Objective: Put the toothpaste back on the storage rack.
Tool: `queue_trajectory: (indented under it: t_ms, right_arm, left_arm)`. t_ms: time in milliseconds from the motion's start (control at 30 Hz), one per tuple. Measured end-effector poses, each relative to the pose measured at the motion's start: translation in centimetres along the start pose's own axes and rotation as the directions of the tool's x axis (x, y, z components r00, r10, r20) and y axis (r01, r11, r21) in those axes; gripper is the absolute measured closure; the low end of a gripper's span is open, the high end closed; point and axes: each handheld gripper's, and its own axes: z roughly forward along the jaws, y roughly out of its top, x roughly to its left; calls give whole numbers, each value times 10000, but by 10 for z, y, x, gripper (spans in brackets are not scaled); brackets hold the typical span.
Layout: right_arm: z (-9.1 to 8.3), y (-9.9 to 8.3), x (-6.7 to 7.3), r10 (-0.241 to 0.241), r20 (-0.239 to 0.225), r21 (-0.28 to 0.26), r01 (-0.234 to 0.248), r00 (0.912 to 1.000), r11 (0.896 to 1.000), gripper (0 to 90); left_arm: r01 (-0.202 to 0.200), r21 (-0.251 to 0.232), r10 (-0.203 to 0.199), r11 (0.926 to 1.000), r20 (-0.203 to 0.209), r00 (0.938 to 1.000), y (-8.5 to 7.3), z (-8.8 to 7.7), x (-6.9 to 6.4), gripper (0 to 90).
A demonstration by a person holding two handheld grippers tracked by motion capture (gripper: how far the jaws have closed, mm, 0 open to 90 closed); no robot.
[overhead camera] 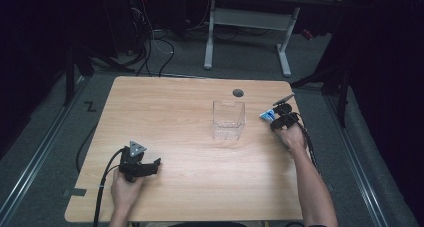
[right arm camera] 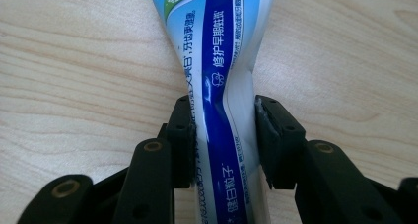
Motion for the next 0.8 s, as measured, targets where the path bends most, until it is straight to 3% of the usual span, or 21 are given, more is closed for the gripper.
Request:
queue_trajectory:
  t_ms: [200,400,633,800]
  right_arm:
    - [-3,-1,3,-271,-220,520,282,9994,9982,652]
    - [-5,-1,2,-181,-327,519,198,9993,9985,702]
    - [-9,-7,-8,158,-1168,-10,-160,9930,9999,717]
    - [-20,-13,-9,174,-1884,-707,-312,9819,9970,719]
  left_arm:
    - [3,1,-3,10000,-1,10000,0,0,0,177]
    - [6,-1,-6,10000,0,10000,0,0,0,177]
    - [37,-18,-37,10000,-13,10000,0,0,0,182]
    - [30,-18,-30,10000,-34,10000,0,0,0,184]
